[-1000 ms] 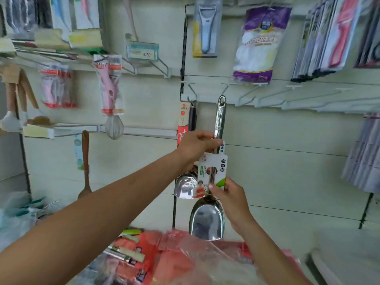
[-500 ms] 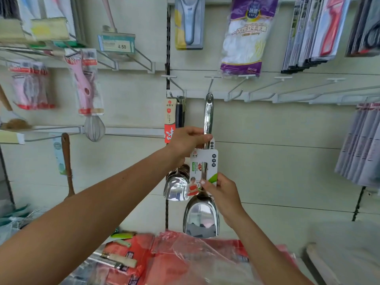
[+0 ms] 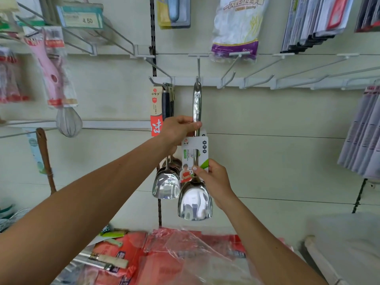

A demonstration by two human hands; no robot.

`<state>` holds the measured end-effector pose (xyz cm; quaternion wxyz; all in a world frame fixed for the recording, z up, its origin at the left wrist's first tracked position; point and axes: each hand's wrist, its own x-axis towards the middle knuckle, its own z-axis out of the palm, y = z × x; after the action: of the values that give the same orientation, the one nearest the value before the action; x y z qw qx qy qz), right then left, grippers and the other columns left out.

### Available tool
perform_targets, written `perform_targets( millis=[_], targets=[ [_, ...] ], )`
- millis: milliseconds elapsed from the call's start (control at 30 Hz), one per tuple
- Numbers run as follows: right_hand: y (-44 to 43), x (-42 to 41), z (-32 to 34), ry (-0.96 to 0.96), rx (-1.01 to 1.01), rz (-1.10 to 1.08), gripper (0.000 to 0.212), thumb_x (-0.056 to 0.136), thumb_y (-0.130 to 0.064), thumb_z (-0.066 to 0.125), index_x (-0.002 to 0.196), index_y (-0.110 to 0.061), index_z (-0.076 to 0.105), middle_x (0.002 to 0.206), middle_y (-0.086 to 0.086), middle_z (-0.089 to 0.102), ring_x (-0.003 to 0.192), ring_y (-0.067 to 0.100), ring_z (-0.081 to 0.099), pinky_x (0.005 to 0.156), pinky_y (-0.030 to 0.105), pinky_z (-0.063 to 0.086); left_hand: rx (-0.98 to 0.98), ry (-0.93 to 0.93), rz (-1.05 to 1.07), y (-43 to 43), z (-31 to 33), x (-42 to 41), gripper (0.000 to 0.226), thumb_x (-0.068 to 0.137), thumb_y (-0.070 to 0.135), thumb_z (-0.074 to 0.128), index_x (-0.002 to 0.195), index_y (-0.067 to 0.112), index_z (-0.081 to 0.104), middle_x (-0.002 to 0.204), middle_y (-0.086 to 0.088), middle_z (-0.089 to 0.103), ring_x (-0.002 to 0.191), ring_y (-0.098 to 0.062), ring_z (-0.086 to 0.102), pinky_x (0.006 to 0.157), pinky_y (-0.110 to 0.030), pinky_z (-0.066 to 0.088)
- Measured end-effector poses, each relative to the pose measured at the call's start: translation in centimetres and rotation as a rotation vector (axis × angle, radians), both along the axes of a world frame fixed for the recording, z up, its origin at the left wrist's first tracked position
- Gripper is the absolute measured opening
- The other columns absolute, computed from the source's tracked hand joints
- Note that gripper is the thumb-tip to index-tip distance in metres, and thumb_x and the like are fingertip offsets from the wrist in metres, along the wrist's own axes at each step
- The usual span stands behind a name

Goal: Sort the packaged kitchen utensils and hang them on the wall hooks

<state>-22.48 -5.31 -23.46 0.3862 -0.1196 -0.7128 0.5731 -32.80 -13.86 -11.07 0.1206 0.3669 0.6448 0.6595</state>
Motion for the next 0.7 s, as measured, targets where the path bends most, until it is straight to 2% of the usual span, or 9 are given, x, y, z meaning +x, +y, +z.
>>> perform_targets(
  millis=[167, 233, 333, 400, 500, 600, 700],
  targets=[
    [2.4, -2.2, 0.1, 0.013, 0.029, -0.013, 0.034, 0.091, -0.005, 0.066, 0.068, -0.026, 0.052, 0.055, -0.024, 0.059, 0.054, -0.011, 0.053, 0.054, 0.005, 0.038, 0.0, 0.006, 0.039, 2.4, 0.2, -1.6, 0.037, 0.083, 0.023, 0.076, 0.115, 0.012, 0.062, 0.101, -0.002, 0.067, 0.087, -0.016, 0.065, 0.07, -0.032, 0.056],
    [3.3, -3.0, 0.1, 0.015, 0.033, -0.035, 0.03, 0.091, -0.006, 0.067, 0.071, -0.024, 0.054, 0.064, -0.018, 0.063, 0.059, -0.009, 0.056, 0.057, 0.007, 0.042, -0.004, 0.009, 0.051, 3.2, 0.2, -2.2, 0.035, 0.083, 0.023, 0.076, 0.113, 0.013, 0.062, 0.102, -0.003, 0.066, 0.088, -0.017, 0.065, 0.071, -0.032, 0.056],
    [4.7, -4.1, -0.2, 0.001, 0.001, -0.056, 0.009, 0.089, -0.008, 0.069, 0.087, -0.016, 0.065, 0.091, -0.002, 0.074, 0.083, 0.009, 0.07, 0.075, 0.026, 0.057, -0.015, -0.003, 0.043, 4.3, -0.1, -3.1, 0.03, 0.082, 0.021, 0.077, 0.107, 0.016, 0.062, 0.105, -0.005, 0.067, 0.092, -0.02, 0.067, 0.072, -0.034, 0.057],
    [5.4, -4.7, -0.4, -0.01, -0.009, -0.067, 0.007, 0.089, -0.009, 0.069, 0.095, -0.013, 0.066, 0.098, -0.001, 0.074, 0.09, 0.014, 0.071, 0.081, 0.032, 0.059, -0.01, -0.001, 0.029, 4.6, -0.3, -3.6, 0.029, 0.082, 0.02, 0.077, 0.107, 0.015, 0.063, 0.104, -0.006, 0.068, 0.092, -0.021, 0.067, 0.074, -0.036, 0.058],
    [5.7, -5.3, -0.5, -0.023, 0.006, -0.074, 0.008, 0.089, -0.012, 0.069, 0.092, -0.019, 0.066, 0.096, -0.004, 0.074, 0.09, 0.011, 0.071, 0.081, 0.031, 0.059, 0.002, 0.015, 0.025, 4.6, -0.5, -4.0, 0.026, 0.083, 0.019, 0.076, 0.106, 0.015, 0.064, 0.096, -0.002, 0.067, 0.085, -0.018, 0.066, 0.076, -0.036, 0.058],
    [5.5, -5.7, -0.7, -0.032, 0.051, -0.101, 0.013, 0.089, -0.014, 0.071, 0.083, -0.023, 0.063, 0.088, -0.006, 0.073, 0.082, 0.007, 0.069, 0.074, 0.026, 0.056, 0.02, 0.026, 0.026, 4.4, -0.6, -3.9, 0.019, 0.083, 0.018, 0.076, 0.098, 0.018, 0.064, 0.092, -0.001, 0.067, 0.079, -0.015, 0.066, 0.066, -0.028, 0.054],
    [5.2, -5.6, -1.6, -0.005, 0.014, -0.133, 0.013, 0.085, -0.016, 0.075, 0.095, -0.018, 0.066, 0.093, -0.005, 0.073, 0.086, 0.005, 0.07, 0.08, 0.028, 0.057, 0.006, 0.031, 0.023, 3.7, -0.9, -4.0, 0.034, 0.082, 0.019, 0.077, 0.114, 0.011, 0.065, 0.091, -0.003, 0.069, 0.077, -0.013, 0.068, 0.06, -0.023, 0.054]
  ],
)
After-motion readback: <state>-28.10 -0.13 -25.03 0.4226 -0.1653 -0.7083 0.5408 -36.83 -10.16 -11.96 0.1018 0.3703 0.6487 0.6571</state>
